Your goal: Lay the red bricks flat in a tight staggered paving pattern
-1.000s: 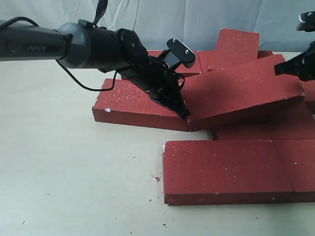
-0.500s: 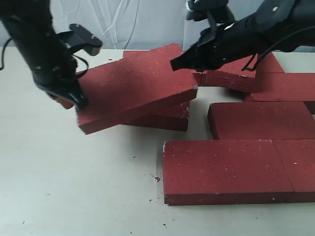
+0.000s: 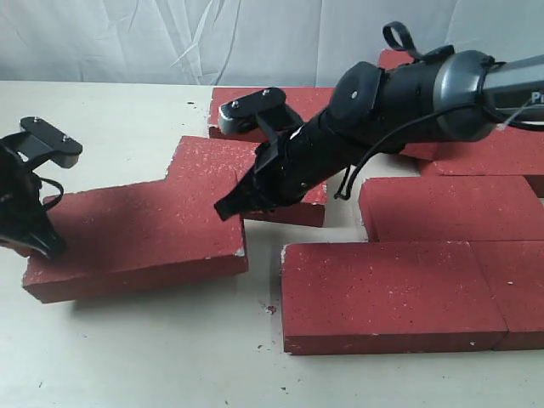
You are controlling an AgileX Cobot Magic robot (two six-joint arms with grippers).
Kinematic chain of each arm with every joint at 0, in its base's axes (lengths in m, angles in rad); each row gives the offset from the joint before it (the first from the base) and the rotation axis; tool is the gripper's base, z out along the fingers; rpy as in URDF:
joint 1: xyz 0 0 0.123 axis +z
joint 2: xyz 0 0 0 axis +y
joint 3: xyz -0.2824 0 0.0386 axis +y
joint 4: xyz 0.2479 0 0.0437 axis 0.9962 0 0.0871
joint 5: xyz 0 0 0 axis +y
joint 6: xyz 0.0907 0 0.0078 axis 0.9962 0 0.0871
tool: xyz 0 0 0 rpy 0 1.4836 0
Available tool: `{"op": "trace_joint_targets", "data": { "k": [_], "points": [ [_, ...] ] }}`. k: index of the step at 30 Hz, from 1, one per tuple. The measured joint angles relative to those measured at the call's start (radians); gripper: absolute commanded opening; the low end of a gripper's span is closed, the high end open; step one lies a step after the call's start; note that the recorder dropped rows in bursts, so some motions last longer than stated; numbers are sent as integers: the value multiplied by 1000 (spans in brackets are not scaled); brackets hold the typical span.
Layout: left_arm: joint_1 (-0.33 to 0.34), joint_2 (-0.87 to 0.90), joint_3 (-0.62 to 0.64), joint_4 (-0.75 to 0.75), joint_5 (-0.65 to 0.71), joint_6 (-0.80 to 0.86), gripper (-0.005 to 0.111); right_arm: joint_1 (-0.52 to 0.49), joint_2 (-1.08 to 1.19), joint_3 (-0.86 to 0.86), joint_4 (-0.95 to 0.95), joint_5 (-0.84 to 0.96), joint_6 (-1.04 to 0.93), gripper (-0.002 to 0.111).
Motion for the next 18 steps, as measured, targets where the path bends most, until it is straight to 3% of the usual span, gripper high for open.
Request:
{"op": "trace_joint_targets", "data": {
  "k": [11,18],
  "points": [
    [0,2,10,-12,-151,17,0,26,6,2,-251,123,81,-1],
    [-8,27,14,-11,-128,19,0,31,6,2,-438,163,208,-1]
  ]
}}
